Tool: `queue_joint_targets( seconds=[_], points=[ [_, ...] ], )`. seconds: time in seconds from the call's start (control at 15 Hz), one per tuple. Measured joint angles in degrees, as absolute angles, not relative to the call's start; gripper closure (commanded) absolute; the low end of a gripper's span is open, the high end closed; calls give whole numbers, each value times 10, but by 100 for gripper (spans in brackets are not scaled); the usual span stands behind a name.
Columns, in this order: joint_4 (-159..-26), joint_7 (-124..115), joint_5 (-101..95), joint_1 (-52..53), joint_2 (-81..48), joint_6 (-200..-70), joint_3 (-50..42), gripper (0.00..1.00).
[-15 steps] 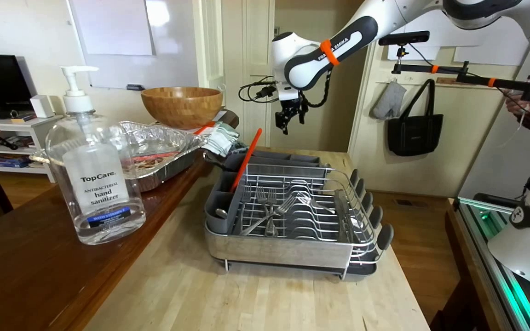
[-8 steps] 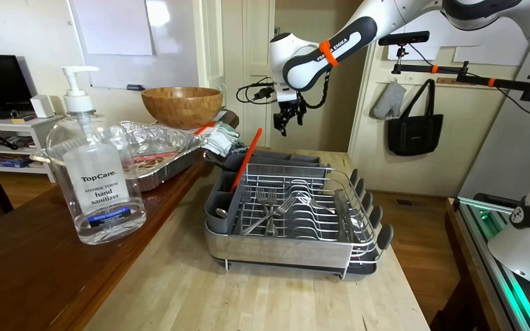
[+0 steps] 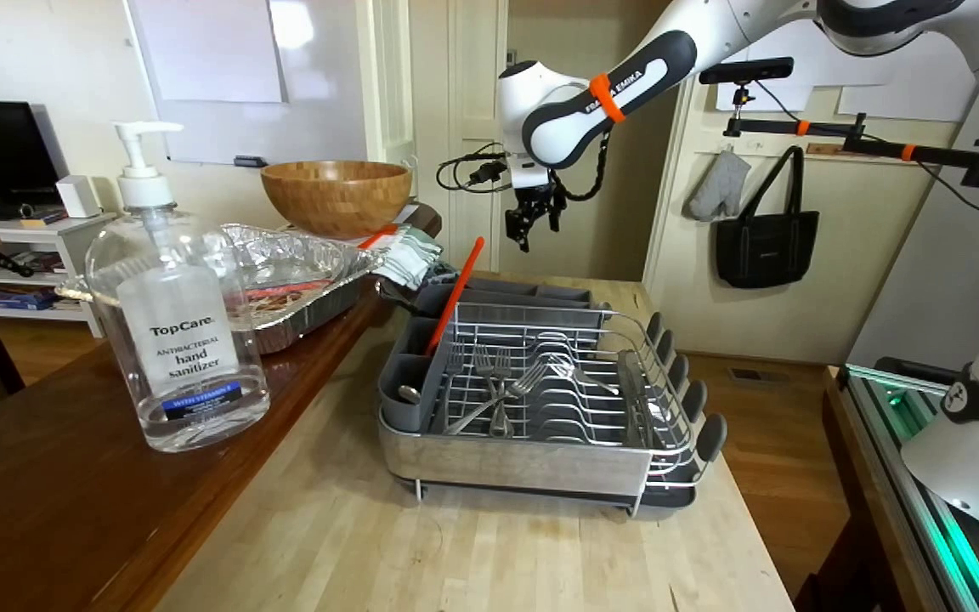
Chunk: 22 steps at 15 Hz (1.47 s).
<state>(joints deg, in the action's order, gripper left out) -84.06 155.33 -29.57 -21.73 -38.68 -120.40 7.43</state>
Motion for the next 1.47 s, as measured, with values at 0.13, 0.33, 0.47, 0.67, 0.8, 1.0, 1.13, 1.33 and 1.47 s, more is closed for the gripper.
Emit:
queue_joint_targets(
  seconds=[0.13,0.33,0.47,0.67,0.8,1.0,1.13,1.33,1.47],
  points=[
    [-841,1553,-296,-217,-387,-1204,74,0],
    [-841,1553,-296,-217,-387,-1204,74,0],
    [-841,1553,-296,-217,-387,-1204,74,0],
    [-841,1553,-296,-217,-387,-1204,74,0],
    [-841,1553,-296,-217,-387,-1204,74,0],
    [-841,1553,-296,-217,-387,-1204,74,0],
    [-840,1554,-280,-201,-386,-1205,52,0],
    [-840,1555,-258,-179,-387,-1207,28,0],
    [-859,1554,-238,-165,-384,-1226,27,0]
  ],
)
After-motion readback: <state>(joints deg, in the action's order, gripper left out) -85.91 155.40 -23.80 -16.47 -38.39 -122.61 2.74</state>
